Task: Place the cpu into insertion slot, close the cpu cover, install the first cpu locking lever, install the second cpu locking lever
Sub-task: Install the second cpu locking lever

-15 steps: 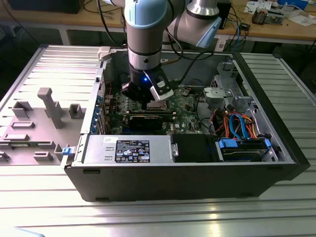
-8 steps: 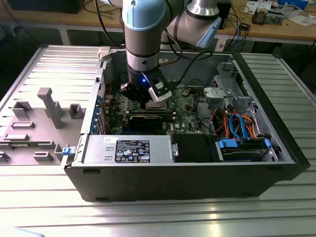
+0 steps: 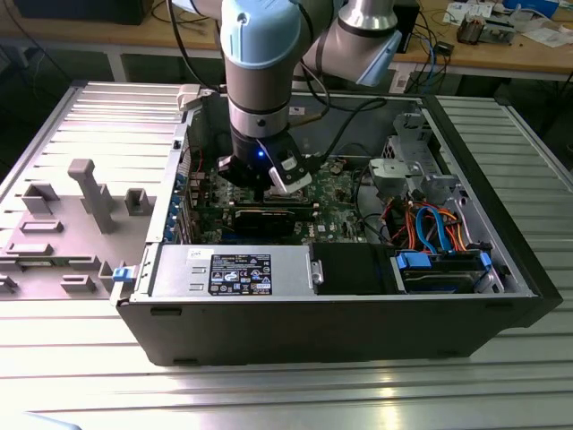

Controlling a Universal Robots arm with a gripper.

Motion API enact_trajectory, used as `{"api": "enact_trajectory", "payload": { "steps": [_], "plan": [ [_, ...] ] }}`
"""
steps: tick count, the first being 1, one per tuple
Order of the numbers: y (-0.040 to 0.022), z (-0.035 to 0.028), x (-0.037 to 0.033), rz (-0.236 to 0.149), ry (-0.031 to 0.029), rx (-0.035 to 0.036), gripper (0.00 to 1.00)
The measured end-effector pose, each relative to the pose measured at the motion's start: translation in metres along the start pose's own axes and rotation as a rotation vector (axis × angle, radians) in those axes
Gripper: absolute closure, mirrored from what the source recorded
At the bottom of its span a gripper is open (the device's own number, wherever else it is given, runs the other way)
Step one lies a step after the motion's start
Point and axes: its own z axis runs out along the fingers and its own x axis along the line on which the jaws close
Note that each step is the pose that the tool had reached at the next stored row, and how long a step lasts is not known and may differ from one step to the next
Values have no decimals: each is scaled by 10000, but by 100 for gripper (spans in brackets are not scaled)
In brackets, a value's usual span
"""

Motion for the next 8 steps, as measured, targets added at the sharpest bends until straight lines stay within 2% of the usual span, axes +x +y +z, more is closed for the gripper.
{"api": "enact_trajectory", "payload": {
  "steps": [4,7,8],
  "plan": [
    [-16,28,2,3,-9,-123,89],
    [-30,74,5,5,-18,-264,89],
    [-34,91,8,4,-20,-288,89]
  ]
}}
